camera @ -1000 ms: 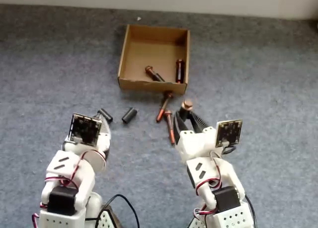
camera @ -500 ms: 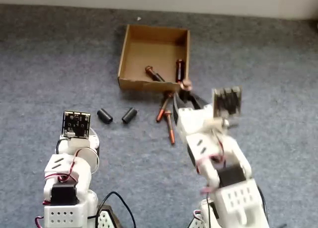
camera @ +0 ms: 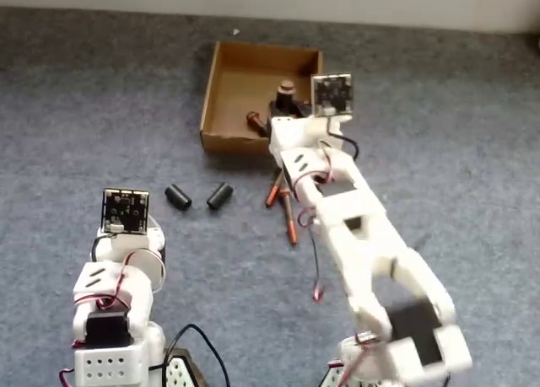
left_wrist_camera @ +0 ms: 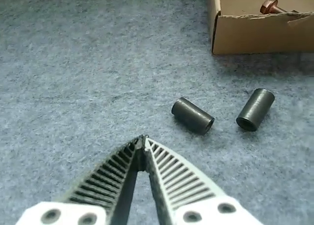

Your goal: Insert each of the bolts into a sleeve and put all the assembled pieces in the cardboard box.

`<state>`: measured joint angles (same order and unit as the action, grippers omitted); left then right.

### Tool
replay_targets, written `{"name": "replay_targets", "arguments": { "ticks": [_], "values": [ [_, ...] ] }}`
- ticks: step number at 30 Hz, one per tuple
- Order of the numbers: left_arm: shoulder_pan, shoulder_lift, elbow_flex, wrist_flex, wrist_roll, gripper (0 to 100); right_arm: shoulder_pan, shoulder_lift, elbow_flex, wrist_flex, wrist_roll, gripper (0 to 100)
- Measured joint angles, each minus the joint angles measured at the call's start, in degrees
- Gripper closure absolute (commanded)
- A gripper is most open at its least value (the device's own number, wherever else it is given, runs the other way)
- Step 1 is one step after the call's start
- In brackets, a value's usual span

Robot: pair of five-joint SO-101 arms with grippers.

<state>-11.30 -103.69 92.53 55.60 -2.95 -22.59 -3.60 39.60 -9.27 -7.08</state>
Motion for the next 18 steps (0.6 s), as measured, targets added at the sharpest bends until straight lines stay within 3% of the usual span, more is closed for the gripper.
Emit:
{"name": "replay_targets", "arguments": {
  "ticks": [6, 18],
  "values": [
    [-0.6, 0.0, 0.0, -0.1, 0.0, 99, 0.0, 12.7, -6.0, -1.7, 0.0, 88.4],
    [-0.7, 0.0, 0.0, -0.1, 0.0, 99, 0.0, 13.5, -6.4, -1.8, 3.4, 87.9]
  ]
}}
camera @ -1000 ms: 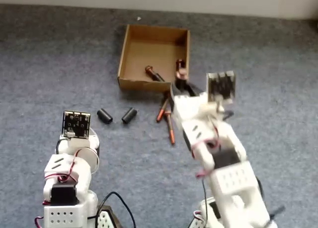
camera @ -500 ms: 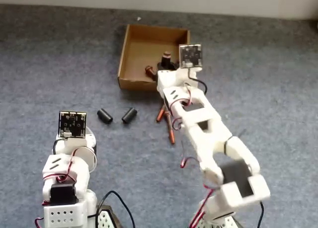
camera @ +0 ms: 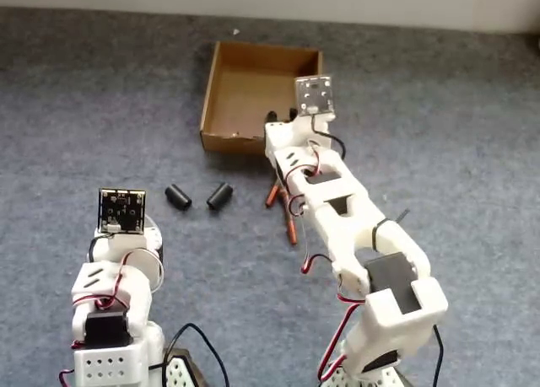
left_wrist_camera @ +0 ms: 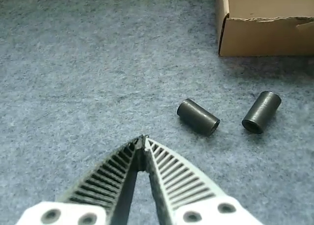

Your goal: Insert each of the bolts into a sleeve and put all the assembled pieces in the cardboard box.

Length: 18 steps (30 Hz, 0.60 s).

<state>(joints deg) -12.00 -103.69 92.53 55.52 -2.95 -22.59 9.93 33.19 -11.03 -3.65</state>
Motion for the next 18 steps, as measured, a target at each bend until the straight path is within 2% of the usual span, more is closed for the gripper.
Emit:
{"name": "replay_targets", "arguments": {
  "ticks": [6, 11, 15, 18],
  "values": [
    [0.0, 0.0, 0.0, 0.0, 0.0, 99, 0.0, -5.3, 0.0, 3.4, 0.6, 88.0],
    [-0.2, 0.0, 0.0, 0.0, 0.0, 99, -3.6, -17.8, 0.1, 18.7, 0.6, 88.1],
    [-3.3, 0.0, 0.0, 0.0, 0.0, 99, -9.0, -24.4, 0.1, 32.4, 0.2, 88.2],
    [-4.3, 0.0, 0.0, 0.0, 0.0, 99, -12.1, -25.4, 0.1, 40.4, -6.3, 87.9]
  ]
}}
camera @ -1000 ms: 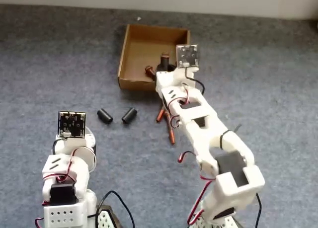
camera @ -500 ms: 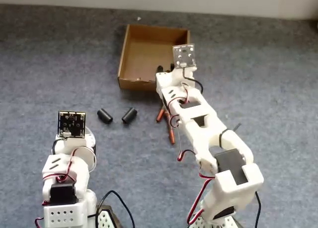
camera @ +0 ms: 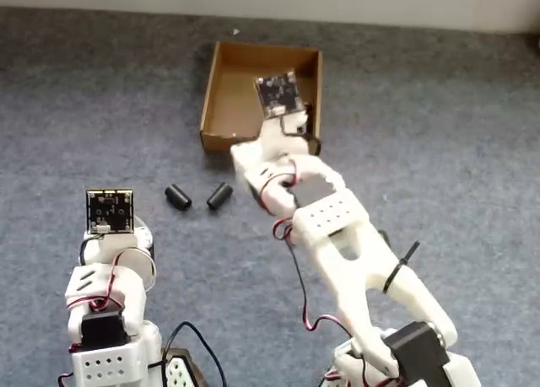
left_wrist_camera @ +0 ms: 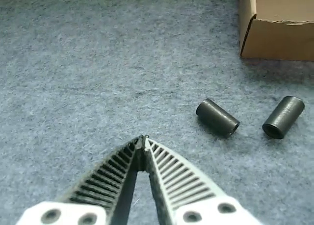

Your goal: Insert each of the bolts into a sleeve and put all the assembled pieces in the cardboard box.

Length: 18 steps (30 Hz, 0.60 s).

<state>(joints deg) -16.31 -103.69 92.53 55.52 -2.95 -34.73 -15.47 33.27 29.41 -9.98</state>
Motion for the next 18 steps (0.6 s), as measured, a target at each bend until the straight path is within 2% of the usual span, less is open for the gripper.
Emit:
{"name": "replay_targets", "arguments": {
  "ticks": [5, 12, 18],
  "values": [
    [0.0, 0.0, 0.0, 0.0, 0.0, 99, -5.5, 0.0, 0.0, 6.2, -9.7, 87.9],
    [-1.4, 0.0, 0.0, 0.0, 0.0, 99, -10.6, 0.6, 0.0, 7.6, -18.8, 87.8],
    [-2.0, 0.0, 0.0, 0.0, 0.0, 99, -11.3, 13.9, -8.4, 12.5, -26.3, 87.8]
  ]
}}
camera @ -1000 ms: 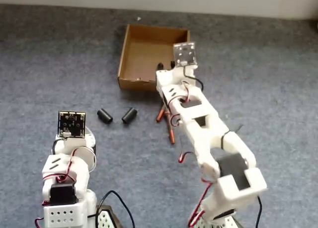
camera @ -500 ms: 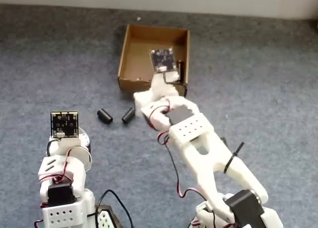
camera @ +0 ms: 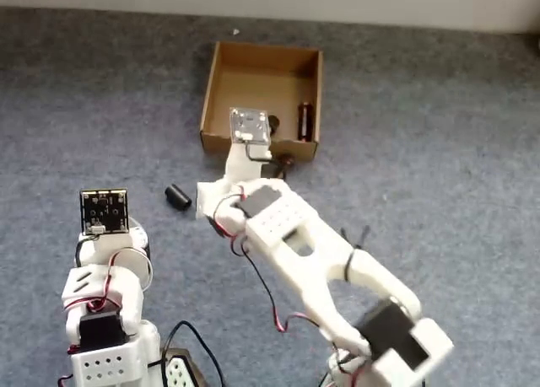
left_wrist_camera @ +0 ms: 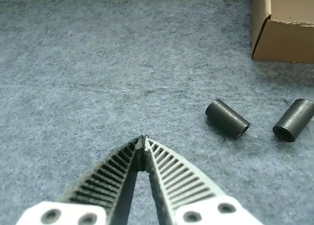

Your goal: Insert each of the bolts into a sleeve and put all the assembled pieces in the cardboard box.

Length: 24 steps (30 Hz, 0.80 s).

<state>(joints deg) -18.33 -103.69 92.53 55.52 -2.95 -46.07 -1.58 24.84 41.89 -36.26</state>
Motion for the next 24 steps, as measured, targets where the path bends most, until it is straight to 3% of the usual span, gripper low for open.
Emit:
{"name": "replay_targets", "arguments": {
  "ticks": [11, 24],
  "values": [
    [0.0, 0.0, 0.0, 0.0, 0.0, 99, 0.9, 23.9, -28.0, 13.1, -9.6, 87.8],
    [0.0, 0.0, 0.0, 0.0, 0.0, 99, 4.5, 34.4, -34.2, 14.3, -10.7, 89.7]
  ]
}}
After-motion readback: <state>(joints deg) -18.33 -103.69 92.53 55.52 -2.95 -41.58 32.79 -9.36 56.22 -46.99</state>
